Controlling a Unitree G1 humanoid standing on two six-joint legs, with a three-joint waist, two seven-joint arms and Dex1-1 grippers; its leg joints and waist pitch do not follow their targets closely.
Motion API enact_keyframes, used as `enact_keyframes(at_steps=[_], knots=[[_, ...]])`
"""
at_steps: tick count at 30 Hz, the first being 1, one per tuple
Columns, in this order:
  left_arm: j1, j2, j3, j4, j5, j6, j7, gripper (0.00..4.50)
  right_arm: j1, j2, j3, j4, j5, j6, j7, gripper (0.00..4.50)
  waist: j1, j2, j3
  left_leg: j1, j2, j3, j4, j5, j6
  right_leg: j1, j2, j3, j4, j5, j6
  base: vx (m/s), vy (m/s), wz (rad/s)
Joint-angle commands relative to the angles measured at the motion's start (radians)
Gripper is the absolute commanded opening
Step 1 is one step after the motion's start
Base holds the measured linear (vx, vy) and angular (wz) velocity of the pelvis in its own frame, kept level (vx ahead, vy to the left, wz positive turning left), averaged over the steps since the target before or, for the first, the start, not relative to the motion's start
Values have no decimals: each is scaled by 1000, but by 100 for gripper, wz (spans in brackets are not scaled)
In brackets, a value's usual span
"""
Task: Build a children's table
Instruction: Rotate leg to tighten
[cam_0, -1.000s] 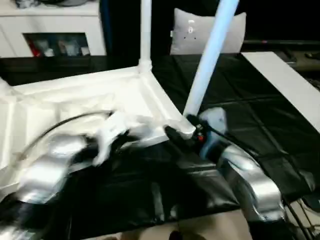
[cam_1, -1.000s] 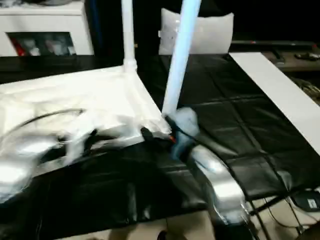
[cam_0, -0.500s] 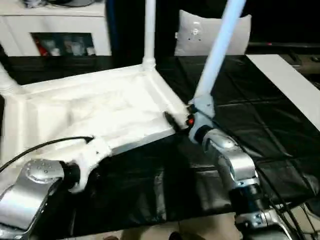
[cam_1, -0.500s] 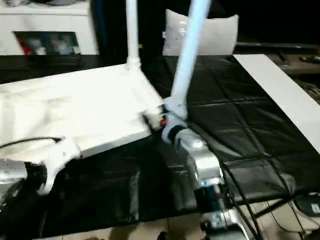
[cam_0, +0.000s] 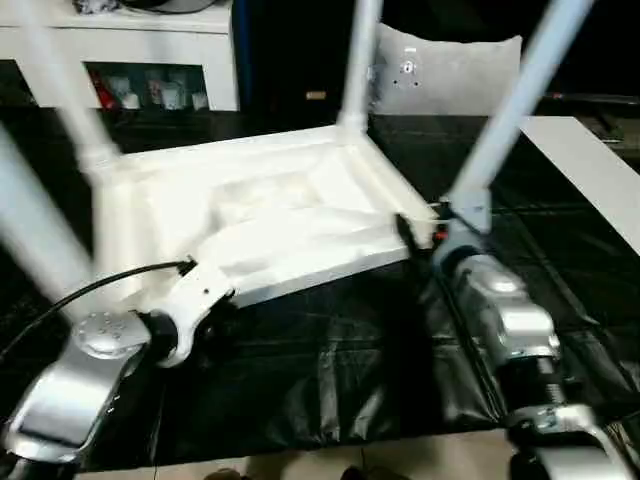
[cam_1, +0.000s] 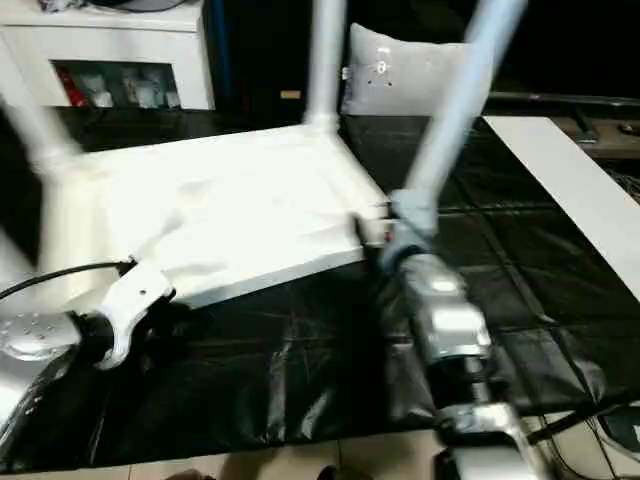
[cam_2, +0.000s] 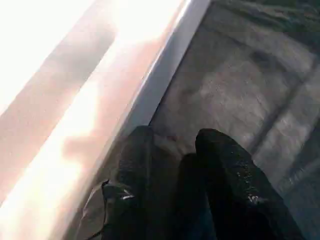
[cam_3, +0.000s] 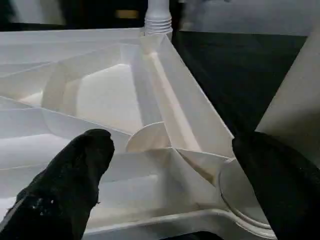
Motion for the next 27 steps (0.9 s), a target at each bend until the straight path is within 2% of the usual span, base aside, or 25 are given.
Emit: enact_keyframes(at_steps=[1,2,3,4,6,8,9,12,14,15,16,18,20,21,22,23,24,25,26,27], knots=[[-31,-16,-10,45,37,-39,48,165,-25,-60,-74,20,-15,-34,-42,450,-10,14,-75,6,19,1,-68,-184,5,50,-48,56,-63,-289,-136,0,0,0],[-39,-22,-13,57,41,-49,56,165,-28,-66,-77,26,-14,-37,-42,450,-10,6,-78,4,18,3,-65,-175,10,51,-48,56,-62,-282,-136,0,0,0],[-58,-35,-20,90,53,-75,78,165,-36,-80,-79,41,-11,-45,-42,450,-11,4,-80,-4,18,2,-63,-154,15,56,-50,57,-59,-264,-134,0,0,0],[-58,-35,-20,90,53,-75,78,165,-36,-80,-79,41,-11,-45,-42,450,-11,4,-80,-4,18,2,-63,-154,15,56,-50,57,-59,-264,-134,0,0,0],[-105,-72,-27,167,75,-145,136,165,-47,-100,-83,66,-8,-62,-40,450,-11,4,-81,0,15,5,-59,-156,23,52,-48,55,-62,-279,-133,0,0,0],[-117,-94,-22,185,70,-173,154,165,-48,-108,-82,74,-12,-71,-43,450,-12,2,-82,-5,17,4,-59,-157,23,55,-51,54,-62,-290,-128,0,0,0],[-120,-115,-13,185,57,-189,164,165,-48,-113,-83,81,-15,-78,-41,450,-15,6,-82,-4,16,5,-56,-165,23,53,-50,52,-66,-305,-122,0,0,0],[-68,-178,39,106,-23,-207,159,165,-32,-114,-83,58,-6,-78,-19,450,-14,3,-83,-5,19,5,-55,-166,24,53,-51,51,-65,-301,-135,0,0,0],[-17,-215,84,41,-73,-185,175,165,-7,-105,-73,8,26,-54,41,450,-16,6,-83,-9,19,4,-55,-174,29,56,-51,50,-63,-296,-141,0,0,0],[2,-226,99,17,-88,-178,184,184,4,-101,-69,-12,39,-44,65,450,-18,3,-83,-13,22,4,-55,-171,37,57,-50,50,-63,-284,-141,0,0,0],[34,-244,121,-19,-99,-173,207,195,26,-95,-57,-53,59,-28,101,450,-22,3,-82,-16,22,4,-54,-171,48,57,-49,49,-64,-288,-140,0,0,0],[108,-265,150,-85,-103,-180,250,200,74,-82,-27,-132,88,4,148,450,-27,3,-78,-18,25,3,-56,-174,60,54,-47,47,-69,-305,-133,0,0,0],[155,-279,164,-118,-97,-191,277,228,108,-75,4,-177,96,9,176,450,-33,4,-74,-13,23,4,-55,-206,62,46,-43,45,-80,-368,-114,0,0,0],[183,-289,171,-136,-92,-199,292,239,129,-71,24,-203,98,9,191,450,-34,4,-70,-11,24,2,-57,-237,56,42,-43,43,-90,-438,-89,0,0,0],[183,-289,171,-136,-92,-199,292,244,129,-71,24,-203,98,9,191,450,-35,4,-70,-9,24,1,-57,-248,54,40,-43,42,-93,-458,-81,0,0,0],[220,-308,188,-158,-77,-209,326,249,163,-62,54,-247,107,15,214,450,-35,8,-70,-8,24,0,-57,-256,48,39,-42,43,-96,-468,-68,0,0,0],[220,-308,188,-158,-77,-209,326,256,163,-62,54,-247,107,15,214,450,-35,7,-69,-9,26,-1,-59,-259,48,39,-42,43,-97,-465,-65,0,0,0],[246,-332,213,-177,-64,-210,369,267,196,-53,79,-294,117,39,237,450,-37,8,-65,-7,24,-3,-61,-283,47,33,-38,41,-100,-490,-58,0,0,0],[246,-332,213,-177,-64,-210,369,278,196,-53,79,-294,117,39,237,450,-38,7,-65,-7,24,-3,-60,-291,44,36,-37,40,-102,-495,-51,0,0,0],[257,-346,234,-191,-55,-213,405,285,225,-46,99,-341,127,72,254,450,-37,5,-65,-5,23,-4,-60,-307,42,34,-38,40,-106,-512,-40,0,0,0]])
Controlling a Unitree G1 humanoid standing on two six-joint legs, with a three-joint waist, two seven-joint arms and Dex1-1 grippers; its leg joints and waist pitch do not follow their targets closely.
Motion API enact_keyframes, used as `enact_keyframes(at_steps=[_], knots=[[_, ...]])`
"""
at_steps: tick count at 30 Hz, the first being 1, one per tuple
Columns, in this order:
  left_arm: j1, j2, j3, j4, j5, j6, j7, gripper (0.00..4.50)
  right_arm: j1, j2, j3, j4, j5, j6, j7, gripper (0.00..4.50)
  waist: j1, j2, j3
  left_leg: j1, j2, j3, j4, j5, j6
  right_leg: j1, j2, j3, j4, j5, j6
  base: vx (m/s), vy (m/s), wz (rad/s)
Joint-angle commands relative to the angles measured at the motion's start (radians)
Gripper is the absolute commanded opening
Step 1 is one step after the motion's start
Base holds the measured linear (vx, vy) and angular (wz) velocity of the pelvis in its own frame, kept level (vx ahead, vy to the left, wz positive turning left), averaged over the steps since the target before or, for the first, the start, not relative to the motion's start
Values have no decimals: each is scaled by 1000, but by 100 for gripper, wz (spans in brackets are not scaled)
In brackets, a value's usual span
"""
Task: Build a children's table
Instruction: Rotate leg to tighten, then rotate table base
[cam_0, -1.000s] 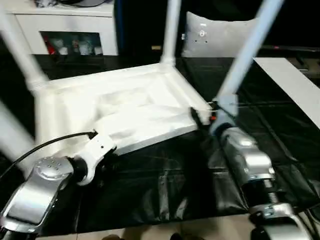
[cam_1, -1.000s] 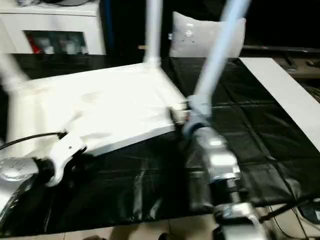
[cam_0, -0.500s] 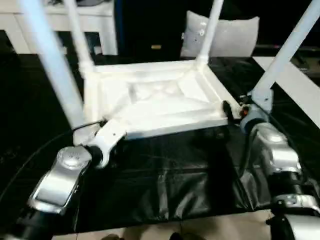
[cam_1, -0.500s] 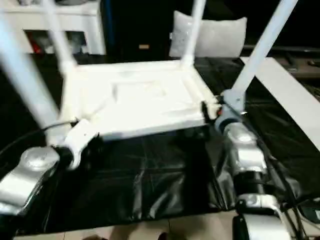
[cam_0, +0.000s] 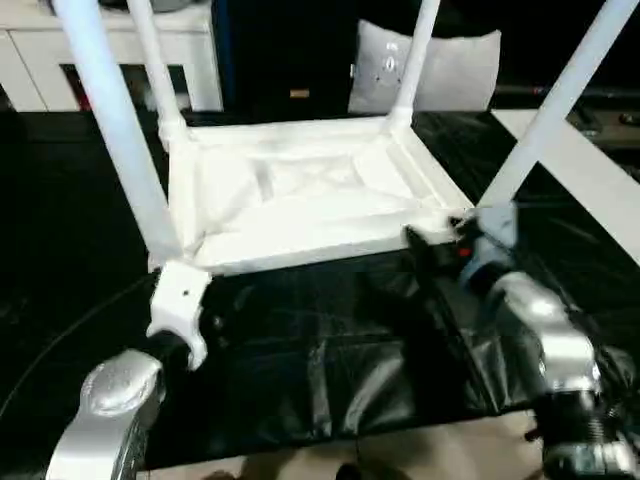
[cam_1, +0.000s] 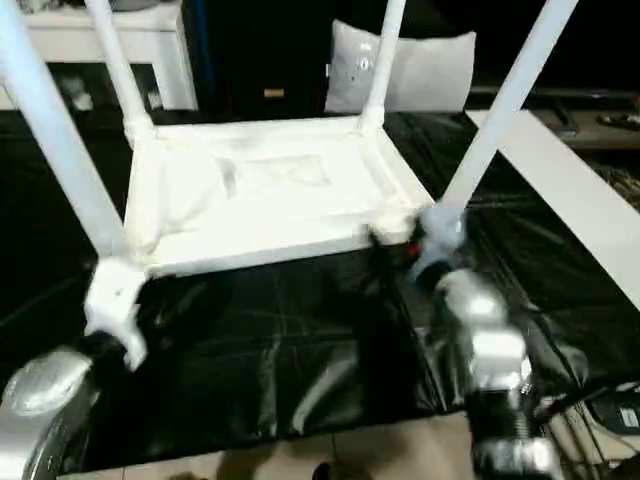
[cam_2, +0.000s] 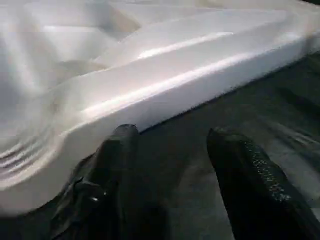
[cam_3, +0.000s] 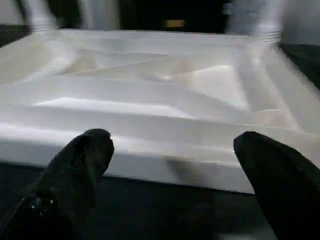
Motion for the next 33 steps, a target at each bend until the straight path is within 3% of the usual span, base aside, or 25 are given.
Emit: enact_keyframes(at_steps=[1,5,7,9,13,18,25,29,33], knots=[[-10,-13,39,-19,11,-9,54,288,39,0,33,-79,22,61,26,450,-3,2,-63,6,15,-3,-70,-309,41,40,-50,40,-104,-520,-33,0,0,0],[-80,-4,73,30,-4,-17,85,313,75,4,72,-124,3,104,15,450,-3,11,-63,9,11,-10,-71,-328,32,37,-48,36,-111,-544,-9,0,0,0],[-125,-2,95,63,-1,-14,113,330,81,8,81,-123,-13,113,-1,450,-3,10,-64,10,11,-11,-72,-327,29,38,-50,36,-111,-540,-5,0,0,0],[-158,-18,125,77,4,11,162,343,87,9,95,-131,-27,125,-7,450,-6,20,-67,5,13,-16,-74,-324,19,46,-50,35,-106,-504,-19,0,0,0],[-168,-50,145,63,-3,46,202,370,92,14,101,-153,-29,152,-13,450,-11,13,-69,4,15,-17,-75,-323,24,49,-51,36,-105,-467,-40,0,0,0],[-180,-69,155,48,-11,55,229,402,89,16,108,-164,-26,168,-20,450,-10,19,-71,6,16,-15,-72,-295,31,50,-53,41,-98,-421,-68,0,0,0],[-144,-112,144,-15,8,67,290,442,89,21,113,-177,-3,131,32,450,-7,14,-76,2,19,-13,-70,-260,41,56,-54,45,-90,-359,-92,0,0,0],[-206,-82,171,47,30,41,313,442,97,2,128,-212,45,169,119,450,0,21,-75,2,21,-15,-73,-230,50,59,-53,46,-87,-321,-96,0,0,0],[-298,-15,186,186,-1,-6,250,442,90,-12,129,-198,61,186,157,450,7,20,-75,9,16,-15,-72,-247,42,57,-53,45,-92,-355,-96,0,0,0]])
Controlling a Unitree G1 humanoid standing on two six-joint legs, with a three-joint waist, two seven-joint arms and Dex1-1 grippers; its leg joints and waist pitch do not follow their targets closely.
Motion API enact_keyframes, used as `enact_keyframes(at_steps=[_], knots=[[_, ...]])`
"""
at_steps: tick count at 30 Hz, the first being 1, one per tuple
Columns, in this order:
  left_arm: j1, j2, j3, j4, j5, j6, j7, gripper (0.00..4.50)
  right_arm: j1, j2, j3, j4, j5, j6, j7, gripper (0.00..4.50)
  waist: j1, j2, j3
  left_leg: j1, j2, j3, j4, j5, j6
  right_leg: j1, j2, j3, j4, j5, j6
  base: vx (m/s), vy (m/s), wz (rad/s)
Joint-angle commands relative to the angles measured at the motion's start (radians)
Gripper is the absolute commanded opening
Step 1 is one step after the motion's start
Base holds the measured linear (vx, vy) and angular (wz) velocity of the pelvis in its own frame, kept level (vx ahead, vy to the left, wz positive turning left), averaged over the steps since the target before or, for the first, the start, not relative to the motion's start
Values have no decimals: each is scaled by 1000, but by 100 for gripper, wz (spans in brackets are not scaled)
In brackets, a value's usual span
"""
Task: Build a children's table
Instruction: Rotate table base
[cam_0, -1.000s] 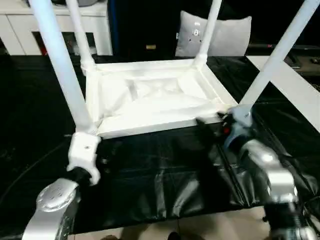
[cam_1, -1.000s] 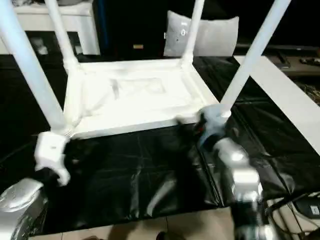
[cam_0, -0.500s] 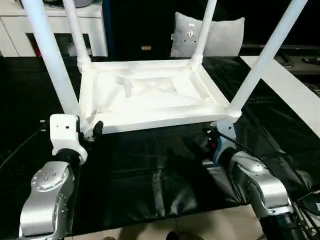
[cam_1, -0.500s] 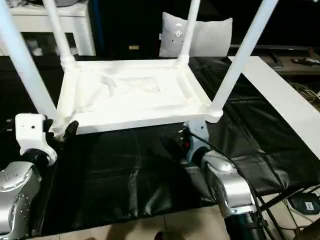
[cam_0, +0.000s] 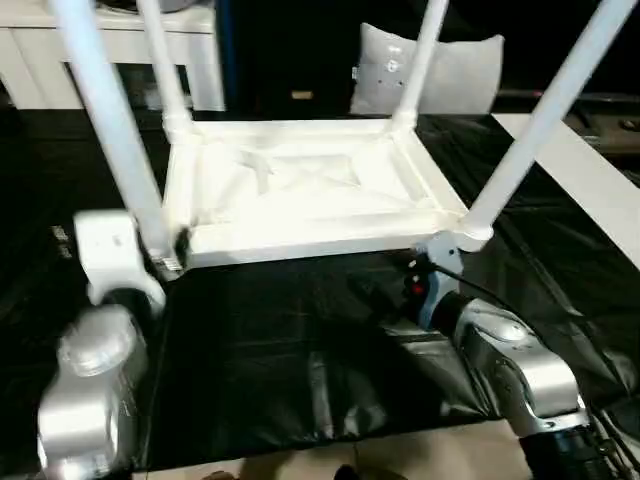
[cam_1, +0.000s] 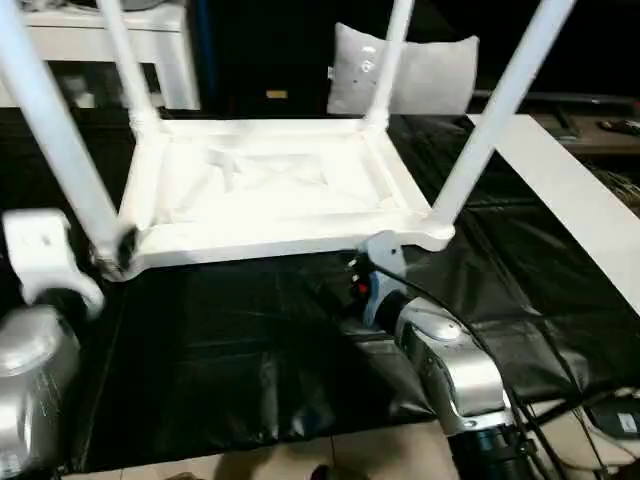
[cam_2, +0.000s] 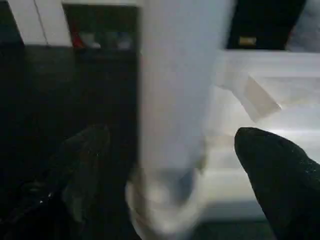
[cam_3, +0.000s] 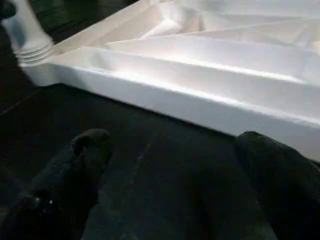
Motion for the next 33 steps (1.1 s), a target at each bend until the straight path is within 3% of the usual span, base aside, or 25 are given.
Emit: enact_keyframes(at_steps=[1,4,7,10,13,15,17,18,19,21,24,26,27,28,31,33], knots=[[-43,27,-3,91,-18,-30,-41,442,-4,-8,-6,10,5,4,16,450,2,21,-72,11,14,0,-71,-254,40,44,-58,46,-80,-375,-92,0,0,0],[-104,55,5,199,-46,-57,-91,442,-24,-6,-4,72,-32,-17,-1,450,3,22,-73,7,16,-4,-73,-246,29,49,-62,46,-76,-368,-96,0,0,0],[-185,80,17,328,-102,-87,-198,442,-57,-5,-9,154,-73,-20,-52,450,7,19,-81,8,15,-4,-71,-216,13,53,-67,49,-66,-323,-128,0,0,0],[-236,110,13,429,-140,-111,-306,442,-84,-7,-13,220,-96,-24,-85,450,9,17,-82,9,13,-1,-69,-203,12,54,-69,49,-64,-313,-136,0,0,0],[-310,146,12,562,-223,-143,-510,442,-134,-7,-20,330,-127,-52,-125,450,18,20,-84,14,11,5,-68,-173,8,51,-71,53,-61,-276,-161,0,0,0],[-321,158,-4,583,-227,-162,-574,442,-149,-6,-24,360,-132,-69,-131,450,31,21,-86,22,20,7,-69,-160,0,49,-74,56,-50,-224,-187,0,0,0],[-336,186,-34,612,-268,-161,-735,442,-187,1,-40,434,-140,-113,-147,450,37,21,-89,18,18,8,-70,-132,3,54,-77,56,-43,-192,-197,0,0,0],[-336,186,-34,612,-268,-161,-735,442,-187,1,-40,434,-140,-113,-147,450,41,24,-89,23,23,10,-71,-127,0,52,-76,58,-39,-171,-207,0,0,0],[-346,204,-49,626,-301,-143,-830,442,-210,4,-46,480,-145,-138,-150,450,43,26,-87,23,24,11,-71,-128,-1,52,-76,59,-38,-163,-211,0,0,0],[-327,251,-103,561,-376,-44,-997,442,-249,9,-46,550,-154,-178,-147,450,46,25,-87,24,22,15,-72,-144,-15,52,-78,59,-34,-187,-219,0,0,0],[-294,279,-152,474,-434,34,-1084,442,-273,17,-41,588,-160,-204,-140,450,44,23,-84,20,24,15,-74,-159,-22,57,-80,61,-31,-188,-228,0,0,0],[-264,287,-185,400,-467,73,-1117,442,-285,25,-40,607,-161,-215,-141,450,42,13,-80,18,22,17,-74,-187,-24,59,-82,64,-37,-248,-211,0,0,0],[-247,288,-206,353,-483,96,-1120,442,-290,30,-37,611,-161,-218,-138,450,38,13,-78,14,23,14,-75,-198,-28,63,-82,65,-36,-291,-201,0,0,0],[-215,282,-248,261,-516,134,-1116,442,-298,41,-29,619,-161,-226,-131,450,34,8,-76,19,23,16,-74,-214,-28,57,-81,66,-42,-334,-186,0,0,0],[-190,268,-288,188,-539,153,-1112,442,-307,52,-20,637,-167,-242,-125,450,19,8,-72,15,17,15,-72,-238,-26,55,-74,62,-52,-410,-157,0,0,0],[-170,233,-342,108,-550,168,-1096,442,-319,66,-10,664,-179,-269,-115,450,10,0,-70,12,17,13,-70,-251,-23,54,-76,59,-62,-497,-120,0,0,0]])
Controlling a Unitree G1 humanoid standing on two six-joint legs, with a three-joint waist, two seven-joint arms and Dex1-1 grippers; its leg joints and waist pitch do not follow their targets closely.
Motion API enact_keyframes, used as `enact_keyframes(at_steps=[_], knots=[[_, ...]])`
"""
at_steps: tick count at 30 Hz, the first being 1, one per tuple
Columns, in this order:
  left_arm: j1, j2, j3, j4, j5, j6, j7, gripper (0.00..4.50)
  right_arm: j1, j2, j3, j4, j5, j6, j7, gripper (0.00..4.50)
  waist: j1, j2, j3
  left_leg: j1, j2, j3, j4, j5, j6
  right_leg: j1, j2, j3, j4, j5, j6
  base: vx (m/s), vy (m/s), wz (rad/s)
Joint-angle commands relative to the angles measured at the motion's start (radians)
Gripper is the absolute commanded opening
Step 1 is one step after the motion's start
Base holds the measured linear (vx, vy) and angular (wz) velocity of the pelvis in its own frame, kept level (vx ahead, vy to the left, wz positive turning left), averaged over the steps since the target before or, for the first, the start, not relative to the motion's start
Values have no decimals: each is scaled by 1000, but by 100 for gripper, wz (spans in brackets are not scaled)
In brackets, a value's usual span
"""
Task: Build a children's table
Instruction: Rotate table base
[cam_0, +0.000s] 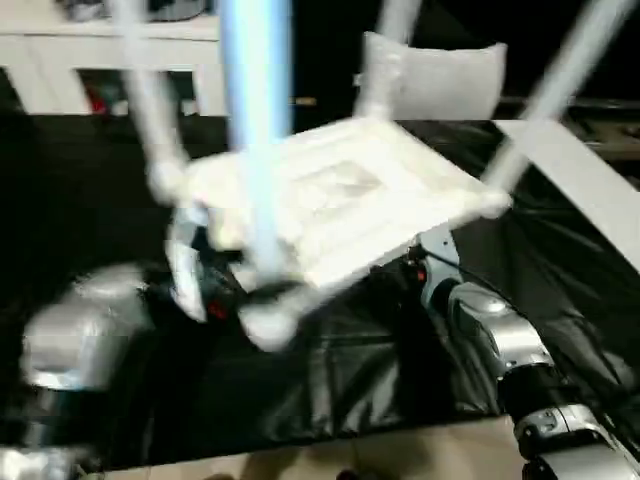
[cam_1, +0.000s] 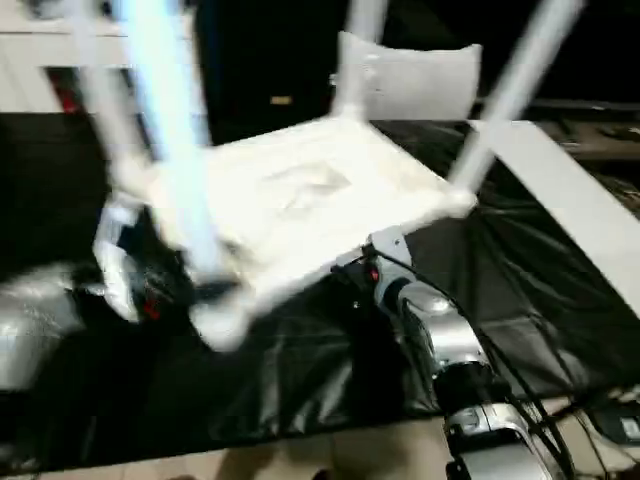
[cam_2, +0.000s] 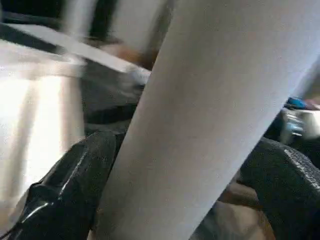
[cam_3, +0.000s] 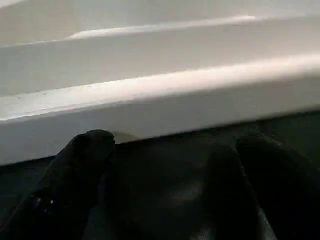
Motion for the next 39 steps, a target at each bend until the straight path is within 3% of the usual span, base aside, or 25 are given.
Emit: enact_keyframes(at_steps=[1,2,7,12,16,17,19,20,21,24,32,35,36,38,39], knots=[[-2,-29,-69,-89,-39,14,-10,442,-41,27,17,2,-4,-34,22,450,3,7,-69,-3,14,-3,-69,-257,-18,53,-74,46,-86,-514,-105,0,0,0],[3,-49,-88,-113,-37,15,3,442,-44,31,20,10,-8,-40,23,450,-4,1,-69,-1,11,-1,-66,-261,-12,49,-70,45,-92,-547,-84,0,0,0],[6,-138,-159,-159,-41,27,57,442,-54,48,31,29,-17,-63,40,450,-21,-2,-72,-4,9,-3,-62,-262,-1,45,-65,40,-97,-567,-58,0,0,0],[4,-192,-218,-174,-26,21,96,442,-52,67,40,27,-15,-78,73,450,-27,1,-77,-9,12,-3,-63,-244,12,47,-61,42,-88,-482,-85,0,0,0],[-24,-276,-251,-128,35,-33,157,442,-51,87,41,41,-30,-104,79,450,-25,3,-82,-11,14,-1,-62,-213,17,51,-61,46,-80,-400,-114,0,0,0],[-32,-288,-250,-110,51,-53,172,442,-52,88,41,45,-34,-105,70,450,-27,0,-82,-16,14,-2,-63,-213,20,53,-59,43,-79,-393,-115,0,0,0],[-70,-312,-240,-34,117,-120,237,442,-55,87,27,58,-44,-110,38,450,-26,1,-82,-13,13,0,-61,-213,25,51,-59,44,-83,-399,-112,0,0,0],[-74,-313,-239,-26,124,-126,243,442,-55,86,25,60,-45,-110,36,450,-25,0,-82,-9,11,2,-59,-215,26,49,-58,45,-85,-399,-110,0,0,0],[-84,-316,-235,-6,141,-141,263,442,-56,84,19,62,-46,-110,27,450,-25,0,-83,-16,13,-2,-62,-206,25,56,-59,43,-80,-391,-107,0,0,0],[-117,-322,-198,60,194,-199,341,442,-49,65,-7,67,-55,-108,-10,450,-21,1,-83,-7,14,0,-59,-213,23,49,-60,44,-83,-404,-104,0,0,0],[-128,-289,-136,109,242,-261,419,442,27,2,-70,7,-39,-117,-16,450,-7,-4,-83,-8,10,2,-59,-220,24,50,-60,41,-87,-436,-77,0,0,0],[-107,-261,-150,98,266,-272,422,442,62,-20,-84,-48,-16,-129,17,450,-6,-1,-83,-10,11,0,-59,-220,33,50,-61,40,-88,-441,-69,0,0,0],[-90,-244,-160,78,272,-255,418,442,75,-31,-90,-76,-9,-124,28,450,-7,-5,-83,-11,12,0,-60,-221,36,49,-59,40,-88,-446,-64,0,0,0],[-40,-178,-203,9,298,-198,401,442,115,-62,-103,-167,21,-109,80,450,-4,-1,-84,-9,17,-3,-62,-224,35,51,-61,40,-85,-438,-67,0,0,0],[-24,-152,-221,-13,309,-174,392,442,128,-71,-106,-198,32,-99,99,450,-7,-1,-80,-7,15,0,-62,-231,41,44,-56,41,-86,-446,-67,0,0,0]])
